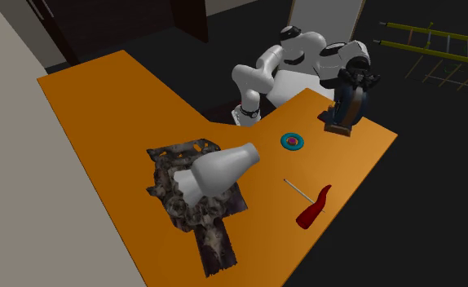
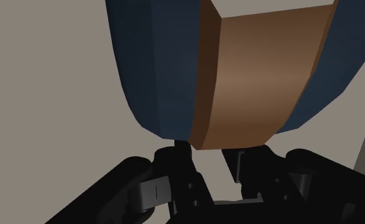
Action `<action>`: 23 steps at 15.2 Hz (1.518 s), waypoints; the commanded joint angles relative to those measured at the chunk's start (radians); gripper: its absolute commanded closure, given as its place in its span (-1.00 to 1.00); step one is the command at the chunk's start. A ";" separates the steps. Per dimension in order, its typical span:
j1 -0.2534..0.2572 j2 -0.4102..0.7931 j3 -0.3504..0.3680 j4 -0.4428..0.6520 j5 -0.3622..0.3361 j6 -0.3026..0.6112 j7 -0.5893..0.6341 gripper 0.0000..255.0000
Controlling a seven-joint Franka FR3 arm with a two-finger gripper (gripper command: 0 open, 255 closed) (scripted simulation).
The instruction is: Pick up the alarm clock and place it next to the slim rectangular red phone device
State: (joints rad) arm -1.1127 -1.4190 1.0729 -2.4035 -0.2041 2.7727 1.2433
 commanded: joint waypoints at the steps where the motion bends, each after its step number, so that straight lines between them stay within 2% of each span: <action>1: 0.002 -0.012 0.017 -0.015 0.005 0.006 0.016 1.00; 23: 0.048 -0.139 0.238 -0.151 0.068 0.043 0.203 1.00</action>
State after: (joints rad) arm -1.0673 -1.5528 1.3002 -2.5498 -0.1390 2.8152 1.4376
